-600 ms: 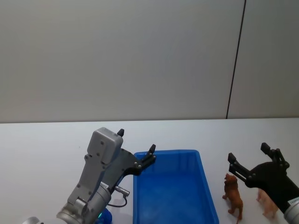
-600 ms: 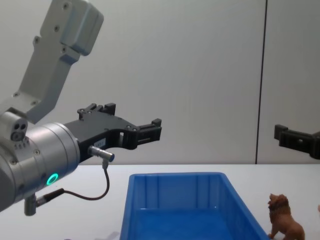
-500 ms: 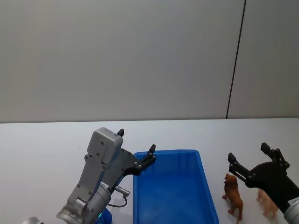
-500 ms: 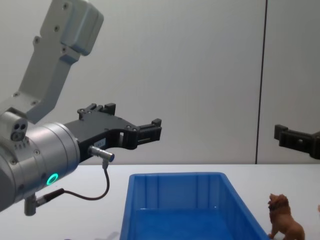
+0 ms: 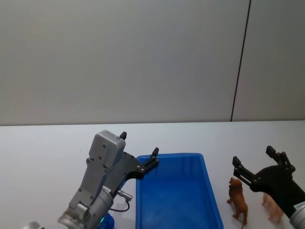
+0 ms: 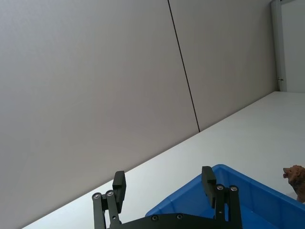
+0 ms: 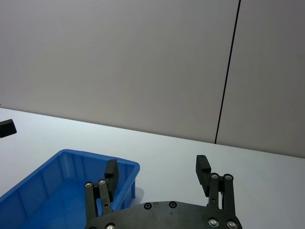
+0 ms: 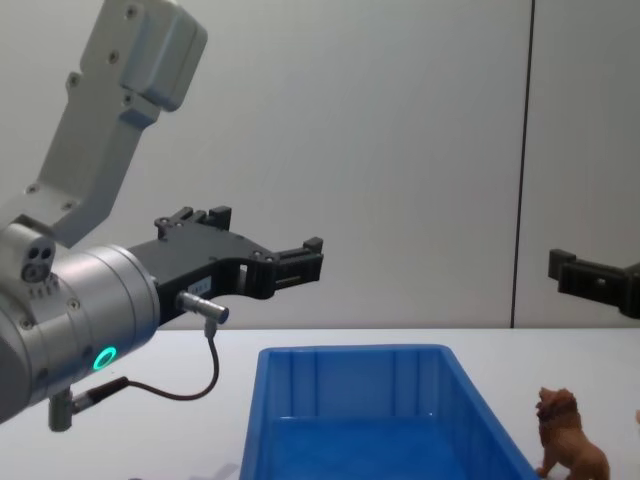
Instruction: Pick up the two dolls from the table and place them into the box.
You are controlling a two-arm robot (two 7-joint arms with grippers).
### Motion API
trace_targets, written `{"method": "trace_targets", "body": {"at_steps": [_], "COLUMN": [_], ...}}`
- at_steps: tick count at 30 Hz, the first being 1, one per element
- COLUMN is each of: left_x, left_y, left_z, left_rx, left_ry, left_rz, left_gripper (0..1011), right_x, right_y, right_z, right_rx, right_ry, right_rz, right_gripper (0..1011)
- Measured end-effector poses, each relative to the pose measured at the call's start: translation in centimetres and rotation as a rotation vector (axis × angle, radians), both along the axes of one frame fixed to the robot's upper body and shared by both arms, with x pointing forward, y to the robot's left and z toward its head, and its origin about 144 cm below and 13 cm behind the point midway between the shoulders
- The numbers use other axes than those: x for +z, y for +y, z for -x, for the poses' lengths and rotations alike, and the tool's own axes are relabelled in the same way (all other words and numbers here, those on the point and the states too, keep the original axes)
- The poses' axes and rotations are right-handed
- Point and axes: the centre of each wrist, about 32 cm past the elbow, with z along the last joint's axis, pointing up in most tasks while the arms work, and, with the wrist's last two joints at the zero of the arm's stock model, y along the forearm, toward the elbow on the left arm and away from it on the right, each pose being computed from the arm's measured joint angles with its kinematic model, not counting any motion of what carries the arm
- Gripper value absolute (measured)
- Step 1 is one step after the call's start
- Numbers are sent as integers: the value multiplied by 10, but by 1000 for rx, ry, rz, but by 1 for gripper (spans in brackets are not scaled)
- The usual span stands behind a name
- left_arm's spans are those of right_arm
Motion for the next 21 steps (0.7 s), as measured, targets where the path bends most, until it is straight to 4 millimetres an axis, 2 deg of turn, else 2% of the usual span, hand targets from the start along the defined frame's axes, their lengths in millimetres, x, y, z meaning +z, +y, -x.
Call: {"method": "trace_targets", "body": {"at_steps": [21], "left_x": [0], "left_y": [0], "left_z": [0], "left_rx": [0], "left_ry": [0], "left_rz": [0], "left_gripper": [1002], "right_x": [0], "right_y": [0], "right_z": [0], "right_rx": [0], "right_ry": [0], "right_rz": [0], "right_gripper": [1001]}}
